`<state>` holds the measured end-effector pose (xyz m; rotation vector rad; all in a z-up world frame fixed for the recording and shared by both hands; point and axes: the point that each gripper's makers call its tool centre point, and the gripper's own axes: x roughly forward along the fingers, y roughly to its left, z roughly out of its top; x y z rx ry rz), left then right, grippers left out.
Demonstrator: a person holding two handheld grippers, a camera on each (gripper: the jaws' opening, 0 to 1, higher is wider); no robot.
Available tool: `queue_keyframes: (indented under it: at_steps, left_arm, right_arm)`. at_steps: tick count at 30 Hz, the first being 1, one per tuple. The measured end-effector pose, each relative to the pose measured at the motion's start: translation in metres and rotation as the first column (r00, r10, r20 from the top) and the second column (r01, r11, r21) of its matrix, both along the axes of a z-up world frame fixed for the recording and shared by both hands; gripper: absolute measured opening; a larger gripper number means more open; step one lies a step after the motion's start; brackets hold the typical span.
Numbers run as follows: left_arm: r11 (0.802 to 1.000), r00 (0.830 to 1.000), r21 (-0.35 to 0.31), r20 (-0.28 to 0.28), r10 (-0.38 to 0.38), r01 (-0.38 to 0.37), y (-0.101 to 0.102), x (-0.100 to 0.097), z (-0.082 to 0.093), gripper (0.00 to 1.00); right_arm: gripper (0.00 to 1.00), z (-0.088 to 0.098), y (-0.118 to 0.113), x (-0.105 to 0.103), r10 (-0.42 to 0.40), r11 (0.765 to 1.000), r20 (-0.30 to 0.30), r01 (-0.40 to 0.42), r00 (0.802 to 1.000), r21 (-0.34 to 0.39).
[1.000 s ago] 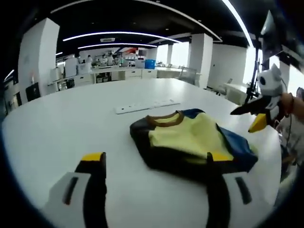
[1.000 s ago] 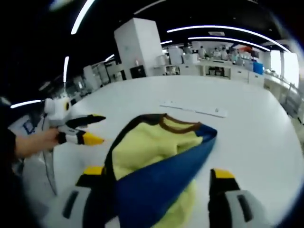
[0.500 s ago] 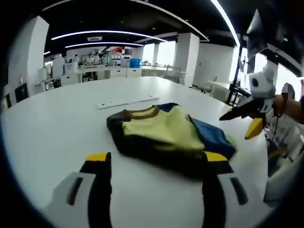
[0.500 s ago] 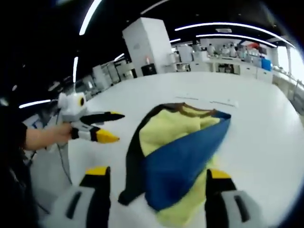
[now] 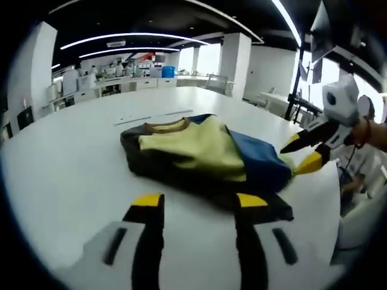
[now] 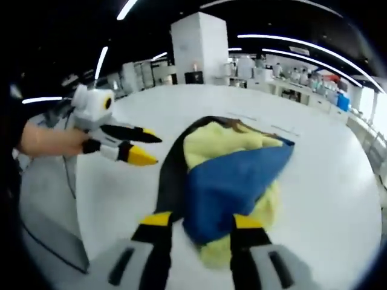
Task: Fold the garment on the visible template until the final outline fits inside the template.
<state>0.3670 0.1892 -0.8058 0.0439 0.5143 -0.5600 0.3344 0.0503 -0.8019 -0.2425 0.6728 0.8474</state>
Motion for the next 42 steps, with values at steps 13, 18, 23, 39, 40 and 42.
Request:
queue_keyframes:
  at_steps: [13,18,23,39,40,42]
  left_arm:
    - [1.0,0.999,0.015,-0.038,-0.013,0.014,-0.022,0.0,-0.02,0.28]
    - [0.999,0.998,0.048,-0.055,-0.016,0.019,-0.024,-0.001,-0.027,0.19]
    - [0.996,0.997,0.078,-0.065,-0.029,0.034,-0.025,-0.004,-0.033,0.15]
    - [1.0,0.998,0.003,-0.059,-0.007,0.007,-0.024,-0.001,-0.02,0.0]
    - [1.0,0.998,-0.005,-0.057,-0.005,0.005,-0.022,-0.001,-0.017,0.0]
    - [1.0,0.999,-0.019,-0.046,-0.002,0.002,-0.022,-0.001,-0.006,0.0]
  right_arm:
    - [0.13,-0.015,0.002,0.0,-0.021,0.998,0.061,0.025,0.998,-0.053]
    - [0.0,-0.019,0.001,0.001,-0.006,0.995,0.112,0.017,0.994,-0.1]
    - [0.0,-0.02,0.0,0.002,-0.007,0.994,0.121,0.021,0.993,-0.111]
    - [0.0,0.018,-0.006,0.008,-0.058,0.998,0.115,0.062,0.992,-0.029]
    - [0.0,0.02,-0.007,0.009,-0.065,0.998,0.112,0.068,0.992,-0.019]
    - [0.0,0.027,-0.011,0.012,-0.077,0.997,0.11,0.078,0.991,-0.008]
